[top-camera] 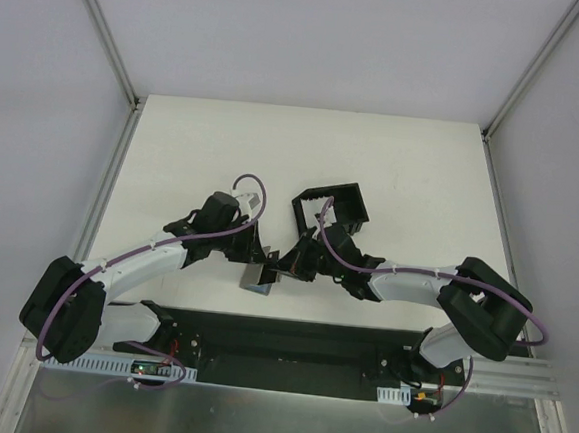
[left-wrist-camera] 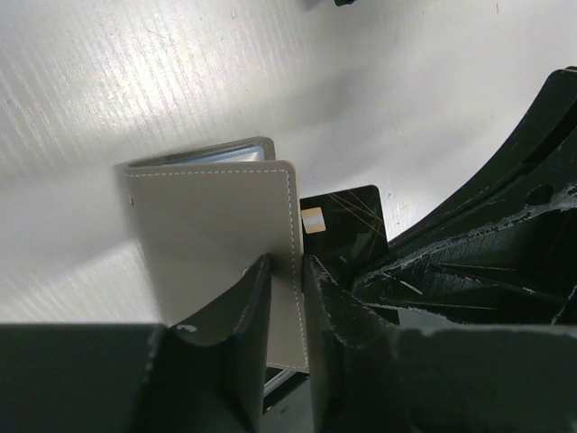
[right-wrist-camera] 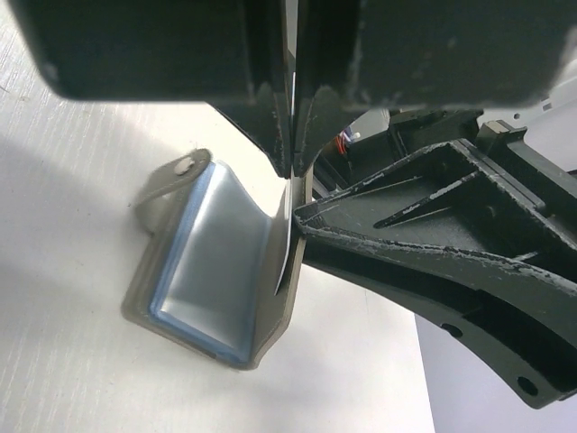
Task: Put the credit cards into the card holder
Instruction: Open the card holder at the center of the board.
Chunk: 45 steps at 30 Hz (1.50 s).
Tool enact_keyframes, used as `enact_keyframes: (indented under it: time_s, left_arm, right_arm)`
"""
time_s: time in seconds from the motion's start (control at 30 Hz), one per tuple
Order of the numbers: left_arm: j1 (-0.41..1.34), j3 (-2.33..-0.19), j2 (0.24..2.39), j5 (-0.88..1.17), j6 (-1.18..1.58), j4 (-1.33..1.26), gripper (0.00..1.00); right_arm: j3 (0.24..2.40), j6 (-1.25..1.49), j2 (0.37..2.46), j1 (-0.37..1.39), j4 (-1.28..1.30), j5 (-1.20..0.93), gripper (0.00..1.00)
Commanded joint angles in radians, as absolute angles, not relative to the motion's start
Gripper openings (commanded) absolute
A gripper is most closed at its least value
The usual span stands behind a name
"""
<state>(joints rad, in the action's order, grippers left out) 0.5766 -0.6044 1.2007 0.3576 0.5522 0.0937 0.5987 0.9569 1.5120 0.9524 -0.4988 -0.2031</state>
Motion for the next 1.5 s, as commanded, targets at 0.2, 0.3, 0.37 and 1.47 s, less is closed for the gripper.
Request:
enact_keyframes:
  time_s: [0.2,0.3,0.37,1.47]
  left_arm:
    - [0.584,-0.623,1.183,0.318,0.503,0.149,0.00]
    - [0.583,-0.634,1.180,0.305,0.499,0.167,0.00]
    - [0.583,-0.641,1.171,0.298,0.500,0.179,0.00]
    - [0.554,-0.589,1.114,0.110,0.517,0.376,0.21]
  right_arm:
    - [0.612,0.951,1.500,0.951,-0.560,-0.218,0.00]
    - [0.618,0.948,1.505,0.951,-0.549,-0.215,0.00]
    - [0.633,0.933,1.516,0.953,-0.497,-0.210,0.00]
    - [0.888,0.669,1.580,1.040,-0.058,-0.043,0.00]
